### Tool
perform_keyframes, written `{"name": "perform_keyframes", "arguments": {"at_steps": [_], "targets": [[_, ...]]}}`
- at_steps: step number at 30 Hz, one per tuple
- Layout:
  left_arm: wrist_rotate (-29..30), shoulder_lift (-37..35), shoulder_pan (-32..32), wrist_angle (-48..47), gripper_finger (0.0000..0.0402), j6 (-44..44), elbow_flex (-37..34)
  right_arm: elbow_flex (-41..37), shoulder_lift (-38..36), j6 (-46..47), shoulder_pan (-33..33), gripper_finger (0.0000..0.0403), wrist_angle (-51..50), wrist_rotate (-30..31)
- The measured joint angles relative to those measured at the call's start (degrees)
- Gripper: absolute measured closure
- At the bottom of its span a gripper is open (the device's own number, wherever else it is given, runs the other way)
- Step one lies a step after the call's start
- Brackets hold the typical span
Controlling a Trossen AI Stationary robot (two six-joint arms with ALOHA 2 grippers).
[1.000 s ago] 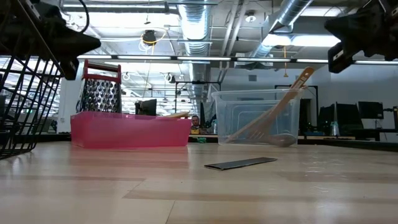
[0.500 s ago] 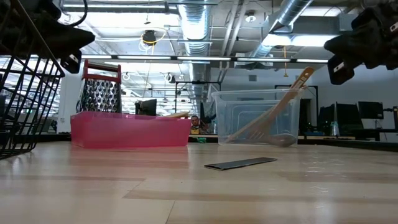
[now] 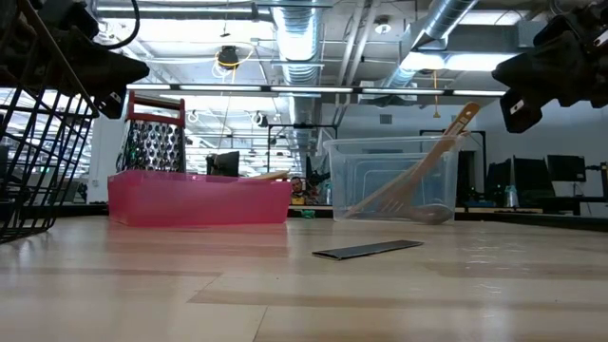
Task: Pick & Place Kitchen Items
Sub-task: Return to Home Position
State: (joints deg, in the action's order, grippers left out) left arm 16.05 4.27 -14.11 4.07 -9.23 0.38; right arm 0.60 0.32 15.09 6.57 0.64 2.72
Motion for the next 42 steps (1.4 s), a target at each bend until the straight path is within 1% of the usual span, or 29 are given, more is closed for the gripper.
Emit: {"name": "perform_keyframes", "arguments": {"at_steps": [7, 28, 33, 39, 42], "targets": [[0.0, 0.7, 0.0, 0.2, 0.04, 0.0, 0.0, 0.0, 0.0, 0.0, 0.0, 0.036, 0.0, 0.0], [0.0, 0.0, 0.2, 0.4, 0.04, 0.0, 0.0, 0.0, 0.0, 0.0, 0.0, 0.0359, -0.2, 0.1], [0.0, -3.9, 1.6, 0.4, 0.04, 0.0, 0.0, 0.0, 0.0, 0.0, 0.1, 0.0359, -0.2, 0.1], [0.1, -4.3, 5.9, 4.2, 0.04, -0.1, 0.0, 0.0, 0.0, 0.0, 0.1, 0.0359, -0.2, 0.1], [0.0, -4.3, 9.9, 4.0, 0.04, -0.1, 0.0, 0.0, 0.1, 0.0, 0.0, 0.0359, -0.2, 0.1]]}}
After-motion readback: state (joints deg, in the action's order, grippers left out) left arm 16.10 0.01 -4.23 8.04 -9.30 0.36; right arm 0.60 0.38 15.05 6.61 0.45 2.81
